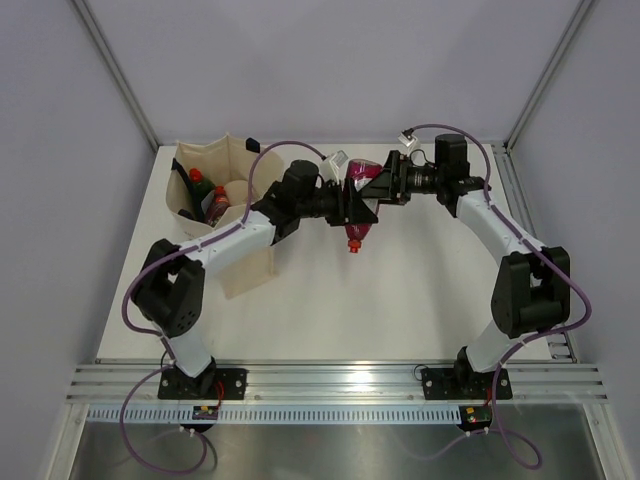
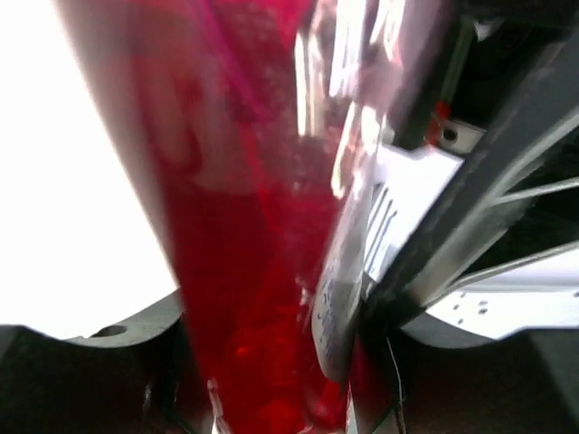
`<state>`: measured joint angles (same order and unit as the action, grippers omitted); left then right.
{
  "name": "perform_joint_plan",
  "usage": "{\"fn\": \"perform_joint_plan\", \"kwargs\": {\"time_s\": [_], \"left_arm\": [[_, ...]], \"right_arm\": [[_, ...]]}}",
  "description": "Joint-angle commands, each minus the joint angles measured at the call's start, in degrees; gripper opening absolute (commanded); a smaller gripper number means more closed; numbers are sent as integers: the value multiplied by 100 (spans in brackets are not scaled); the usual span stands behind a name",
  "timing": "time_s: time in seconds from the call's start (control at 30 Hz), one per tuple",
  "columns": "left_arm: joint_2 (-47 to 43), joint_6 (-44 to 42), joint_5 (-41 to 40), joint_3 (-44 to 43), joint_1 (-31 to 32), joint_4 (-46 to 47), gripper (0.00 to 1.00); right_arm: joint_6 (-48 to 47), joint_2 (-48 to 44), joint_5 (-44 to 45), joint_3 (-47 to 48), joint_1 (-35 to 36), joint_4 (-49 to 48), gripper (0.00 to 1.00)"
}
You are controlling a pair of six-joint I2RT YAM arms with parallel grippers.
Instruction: Place the personal care products into the canvas bag
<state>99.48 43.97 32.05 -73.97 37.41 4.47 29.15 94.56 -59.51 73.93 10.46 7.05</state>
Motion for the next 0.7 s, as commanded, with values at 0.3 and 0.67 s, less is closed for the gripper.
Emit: {"fn": "perform_joint_plan", "kwargs": {"time_s": [0.3, 0.67], "left_arm": [[-1641, -1399, 12, -863, -743, -1668, 0], [-2618, -1391, -1077, -1532, -2561, -2925, 0]], "right_arm": [[-2712, -448, -87, 1097, -685, 1650, 99], [-3170, -676, 53, 527, -940, 1958, 100]]}}
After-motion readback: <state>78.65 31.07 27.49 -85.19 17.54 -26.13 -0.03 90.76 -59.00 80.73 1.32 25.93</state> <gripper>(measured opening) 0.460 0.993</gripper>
